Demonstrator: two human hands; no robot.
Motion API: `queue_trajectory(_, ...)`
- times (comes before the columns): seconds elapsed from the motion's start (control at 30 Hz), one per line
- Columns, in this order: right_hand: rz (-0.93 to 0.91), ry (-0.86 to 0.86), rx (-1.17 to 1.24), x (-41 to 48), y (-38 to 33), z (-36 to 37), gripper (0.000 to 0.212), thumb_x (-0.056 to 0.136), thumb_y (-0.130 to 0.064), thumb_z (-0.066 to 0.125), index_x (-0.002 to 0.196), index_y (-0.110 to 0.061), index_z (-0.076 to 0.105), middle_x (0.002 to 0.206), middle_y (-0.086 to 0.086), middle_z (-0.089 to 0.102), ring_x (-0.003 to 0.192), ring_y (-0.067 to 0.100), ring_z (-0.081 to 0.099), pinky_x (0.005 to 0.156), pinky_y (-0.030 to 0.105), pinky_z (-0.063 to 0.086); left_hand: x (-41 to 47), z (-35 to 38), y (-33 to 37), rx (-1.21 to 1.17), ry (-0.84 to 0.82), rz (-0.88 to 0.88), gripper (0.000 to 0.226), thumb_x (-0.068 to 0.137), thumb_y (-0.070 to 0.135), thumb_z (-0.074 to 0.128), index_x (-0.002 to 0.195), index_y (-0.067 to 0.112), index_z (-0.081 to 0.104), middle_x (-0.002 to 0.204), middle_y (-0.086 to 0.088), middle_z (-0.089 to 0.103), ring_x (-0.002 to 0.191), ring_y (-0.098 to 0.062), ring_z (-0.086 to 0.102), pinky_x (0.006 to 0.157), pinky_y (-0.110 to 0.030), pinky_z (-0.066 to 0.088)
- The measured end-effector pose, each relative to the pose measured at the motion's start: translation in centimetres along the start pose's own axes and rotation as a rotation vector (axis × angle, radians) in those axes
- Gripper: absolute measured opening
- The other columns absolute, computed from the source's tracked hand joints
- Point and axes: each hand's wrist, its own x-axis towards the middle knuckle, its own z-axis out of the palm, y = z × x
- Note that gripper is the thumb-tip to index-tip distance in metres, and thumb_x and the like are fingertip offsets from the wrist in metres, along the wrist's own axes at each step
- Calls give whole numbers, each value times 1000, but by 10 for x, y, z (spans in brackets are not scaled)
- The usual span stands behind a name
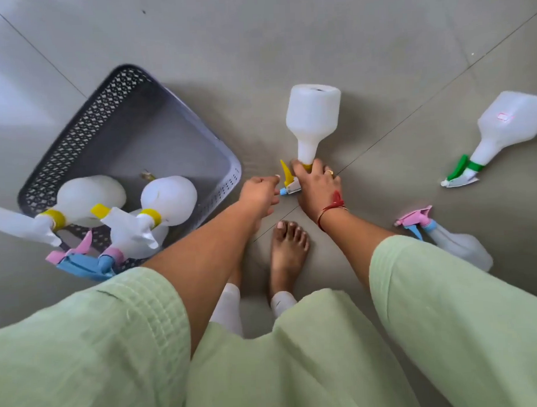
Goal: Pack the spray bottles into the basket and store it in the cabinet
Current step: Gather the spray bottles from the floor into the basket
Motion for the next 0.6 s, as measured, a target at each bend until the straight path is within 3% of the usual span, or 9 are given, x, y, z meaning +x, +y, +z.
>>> queue_trajectory(0.13,-26,-38,138,-8,-2,-30,40,83,-10,53,122,-18,45,114,20,46,99,39,56,78,40,47,-22,-6,4,1,25,30,23,94,25,49,71,20,48,71,0,48,62,-15,44,55,-25,33)
queue_trajectory(0.27,9,57,365,-29,-18,-94,40,84,-24,57,122,-18,47,108,20,47,93,41,55,76,41,46,-69,-10,20,-50,97,96,18,92,32,49,91,16,56,84,-5,54,79,-21,48,73,-30,37)
queue_trajectory(0.43,-145,99,368,-55,-44,-176,41,86,-21,55,126,-19,46,102,21,51,90,45,57,75,45,47,-136,-22,59,-204,143,314,34,89,46,52,104,15,57,100,-4,65,95,-22,64,88,-37,48)
queue_trajectory(0.53,-258,72,371,-61,-72,-211,40,87,-20,52,126,-21,44,99,18,56,89,43,59,71,43,48,-169,-45,77,-117,278,483,41,76,54,62,103,24,55,94,4,64,88,-14,62,78,-30,48)
queue_trajectory(0.6,-326,44,421,-58,-94,-225,40,86,-20,51,125,-22,44,100,16,59,89,41,60,71,43,51,-180,-66,84,-67,394,568,35,75,45,68,99,22,54,87,7,63,82,-13,60,72,-23,44)
